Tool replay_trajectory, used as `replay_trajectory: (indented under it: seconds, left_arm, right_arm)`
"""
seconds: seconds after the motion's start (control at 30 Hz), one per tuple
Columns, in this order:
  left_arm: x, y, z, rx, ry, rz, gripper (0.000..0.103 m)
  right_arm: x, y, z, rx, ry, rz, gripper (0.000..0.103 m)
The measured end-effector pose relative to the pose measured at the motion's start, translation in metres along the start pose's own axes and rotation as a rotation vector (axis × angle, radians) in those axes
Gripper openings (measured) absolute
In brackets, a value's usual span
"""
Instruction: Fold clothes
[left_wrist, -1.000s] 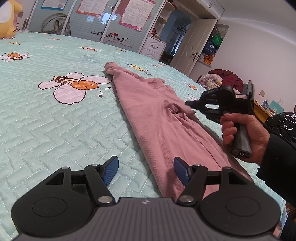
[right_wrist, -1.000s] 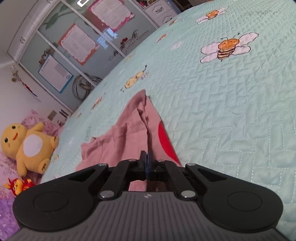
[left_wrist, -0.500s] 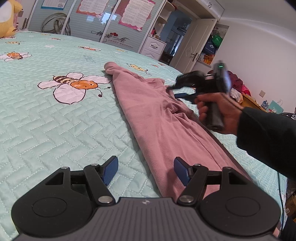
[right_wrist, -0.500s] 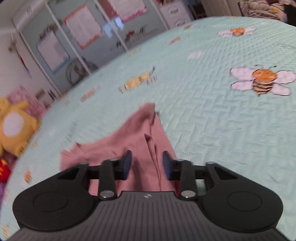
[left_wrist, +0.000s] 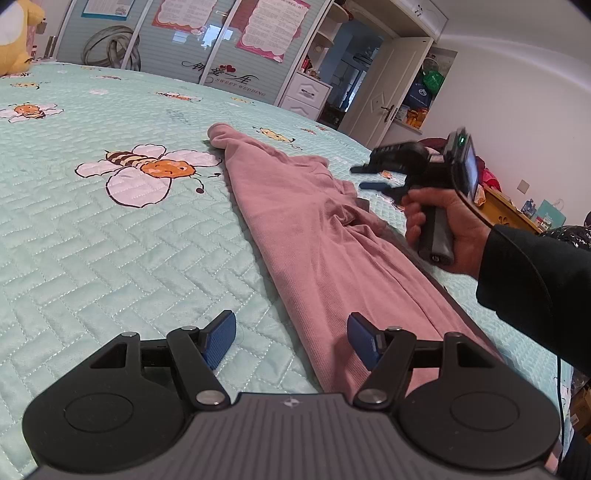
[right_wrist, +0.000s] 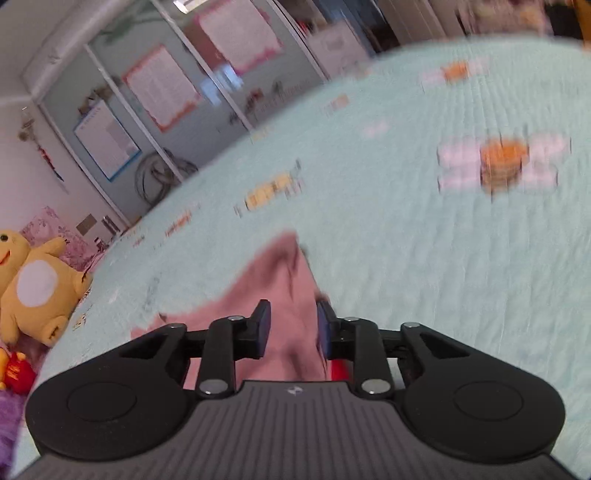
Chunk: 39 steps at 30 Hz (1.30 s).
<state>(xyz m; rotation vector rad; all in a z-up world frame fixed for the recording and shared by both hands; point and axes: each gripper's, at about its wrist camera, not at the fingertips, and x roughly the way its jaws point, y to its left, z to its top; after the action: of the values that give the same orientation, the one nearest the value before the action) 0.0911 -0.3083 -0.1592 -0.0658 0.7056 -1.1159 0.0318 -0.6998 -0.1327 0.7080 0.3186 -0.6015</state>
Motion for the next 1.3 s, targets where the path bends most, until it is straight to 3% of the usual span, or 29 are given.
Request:
replay_trajectory:
  seconds: [0.1, 0.17, 0.23, 0.37, 0.47, 0.6, 0.67, 0.73, 0.83, 0.97, 1.07, 1.17, 1.2, 1.3]
  left_arm:
    - [0.000, 0.000, 0.000, 0.000, 0.000, 0.000, 0.070]
    - [0.000, 0.000, 0.000, -0.001, 0.000, -0.001, 0.070]
    - [-0.001, 0.000, 0.000, -0.003, -0.001, -0.002, 0.070]
    - [-0.001, -0.001, 0.000, 0.001, 0.000, 0.000, 0.070]
    - [0.000, 0.000, 0.000, 0.001, 0.001, 0.000, 0.071]
    - [-0.001, -0.001, 0.000, 0.001, 0.001, 0.000, 0.071]
    - [-0.001, -0.001, 0.000, 0.002, 0.001, 0.000, 0.071]
    - [-0.001, -0.001, 0.000, 0.003, 0.001, 0.001, 0.071]
    - [-0.001, -0.001, 0.000, 0.005, 0.001, 0.002, 0.071]
    - [0.000, -0.002, 0.000, 0.009, 0.002, 0.004, 0.071]
    - [-0.001, -0.001, 0.000, 0.008, 0.002, 0.003, 0.071]
    - [-0.001, 0.000, 0.001, 0.005, 0.002, 0.001, 0.071]
    - [-0.002, 0.000, 0.001, 0.004, 0.002, 0.001, 0.071]
    - [-0.002, 0.000, 0.001, 0.006, 0.003, 0.001, 0.071]
  right_arm:
    - [0.008, 0.009, 0.006, -0.045, 0.006, -0.032, 0.028]
    - [0.024, 0.007, 0.003, -0.058, 0.067, -0.077, 0.027]
    - [0.041, 0.002, 0.000, -0.084, 0.133, -0.138, 0.017]
    - [0.009, 0.009, 0.000, -0.074, 0.025, -0.084, 0.018]
    - [-0.010, 0.024, -0.003, -0.122, 0.010, -0.038, 0.019]
    - [-0.038, 0.028, -0.024, -0.104, 0.075, 0.045, 0.019]
    - [-0.049, 0.030, -0.042, -0.160, 0.157, 0.067, 0.019]
    - [-0.057, 0.034, -0.065, -0.269, 0.247, 0.033, 0.018]
    - [-0.085, 0.045, -0.083, -0.416, 0.202, -0.026, 0.021]
    - [-0.109, 0.074, -0.083, -0.485, 0.098, 0.043, 0.024]
    - [-0.096, 0.092, -0.080, -0.486, 0.066, 0.069, 0.037]
    - [-0.063, 0.108, -0.103, -0.521, 0.273, 0.131, 0.037]
    - [-0.064, 0.116, -0.117, -0.599, 0.267, 0.118, 0.037]
    - [-0.077, 0.123, -0.126, -0.666, 0.207, 0.100, 0.037]
